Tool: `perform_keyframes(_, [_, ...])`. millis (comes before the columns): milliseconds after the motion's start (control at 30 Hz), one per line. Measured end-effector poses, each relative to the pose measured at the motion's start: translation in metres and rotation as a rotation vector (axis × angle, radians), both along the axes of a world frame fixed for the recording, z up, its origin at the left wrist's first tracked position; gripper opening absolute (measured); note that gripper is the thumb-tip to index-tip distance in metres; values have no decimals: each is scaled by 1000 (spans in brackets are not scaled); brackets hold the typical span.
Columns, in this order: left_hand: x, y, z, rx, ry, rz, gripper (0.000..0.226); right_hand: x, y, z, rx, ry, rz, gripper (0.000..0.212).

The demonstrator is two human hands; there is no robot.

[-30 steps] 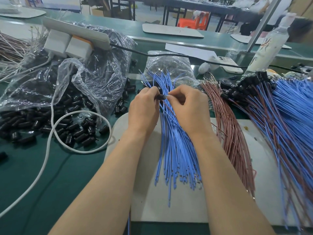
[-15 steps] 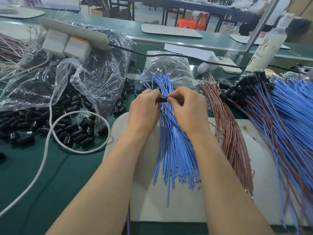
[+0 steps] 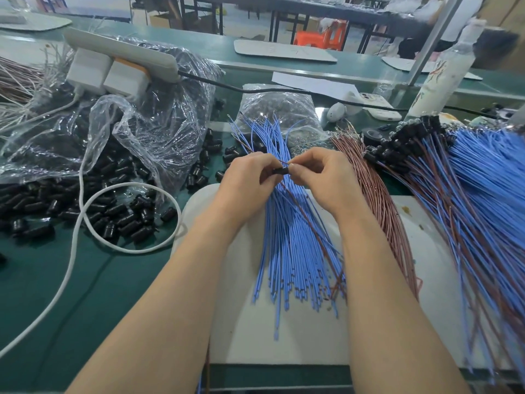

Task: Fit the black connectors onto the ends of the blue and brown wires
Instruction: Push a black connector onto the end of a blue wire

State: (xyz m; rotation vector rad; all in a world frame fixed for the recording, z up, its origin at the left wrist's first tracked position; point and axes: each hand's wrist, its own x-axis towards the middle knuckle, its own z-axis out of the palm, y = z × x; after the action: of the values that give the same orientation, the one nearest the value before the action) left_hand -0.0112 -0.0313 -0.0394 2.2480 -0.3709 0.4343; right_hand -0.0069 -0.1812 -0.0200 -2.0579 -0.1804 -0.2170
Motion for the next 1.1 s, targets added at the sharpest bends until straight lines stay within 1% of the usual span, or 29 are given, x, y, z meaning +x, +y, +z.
perform_keyframes(167, [0,1,-2,-19,-11,-2,13,-1,4,-2,83,2,-10,10])
perform_keyframes(333, [2,1,-5,-134,15,12,12,-2,9,-2,326,50,-35,7])
perform_keyframes(500, [2,0,-4,-148,7,25,10,-1,13,-2,491,131,-56,10])
perform_keyframes(567, [2,1,-5,-136,-2,31,9,0,15,-4,526,146,-59,11])
perform_keyframes(800, [1,0,-4,-136,-43,51,10,1,16,-6,562,145,-67,10])
perform_keyframes(900, [1,0,-5,-114,-44,59,9,0,18,-7,542,135,-74,10])
perform_keyframes(1000, [2,0,-6,-82,-30,68,8,-1,21,-8,470,128,-76,8])
perform_keyframes(1100, [3,0,-8,-54,-13,72,9,0,22,-6,310,124,-75,7])
